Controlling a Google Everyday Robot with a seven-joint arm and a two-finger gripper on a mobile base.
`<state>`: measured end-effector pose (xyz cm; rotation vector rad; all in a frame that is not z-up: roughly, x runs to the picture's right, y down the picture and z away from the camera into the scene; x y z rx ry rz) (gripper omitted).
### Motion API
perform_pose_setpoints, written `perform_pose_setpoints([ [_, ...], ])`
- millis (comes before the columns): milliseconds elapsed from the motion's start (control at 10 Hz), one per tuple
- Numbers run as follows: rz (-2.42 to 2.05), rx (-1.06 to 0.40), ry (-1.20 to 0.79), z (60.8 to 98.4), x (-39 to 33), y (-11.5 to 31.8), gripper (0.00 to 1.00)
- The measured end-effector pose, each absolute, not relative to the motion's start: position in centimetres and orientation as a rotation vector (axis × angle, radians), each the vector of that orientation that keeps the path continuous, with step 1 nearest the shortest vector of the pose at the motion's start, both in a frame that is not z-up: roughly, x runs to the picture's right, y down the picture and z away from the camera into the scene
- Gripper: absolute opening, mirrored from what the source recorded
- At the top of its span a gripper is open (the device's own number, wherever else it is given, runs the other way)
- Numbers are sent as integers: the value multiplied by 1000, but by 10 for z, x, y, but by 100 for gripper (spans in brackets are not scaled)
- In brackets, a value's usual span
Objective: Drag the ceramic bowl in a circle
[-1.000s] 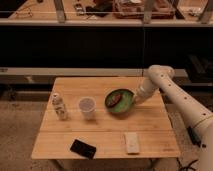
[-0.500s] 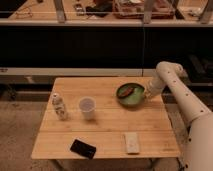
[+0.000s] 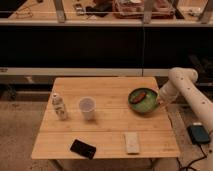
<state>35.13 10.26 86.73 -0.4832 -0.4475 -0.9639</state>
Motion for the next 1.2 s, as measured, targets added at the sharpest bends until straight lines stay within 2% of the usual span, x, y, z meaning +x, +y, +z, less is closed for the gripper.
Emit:
perform_pose_setpoints([
  [300,-1001,-448,-471,830,340,125,0],
  [600,-1118,-364,-541,797,281,132,0],
  [1000,-1284,-299,-637,794,196,132,0],
  [1200,-1304,-269,-674,805,163,114,0],
])
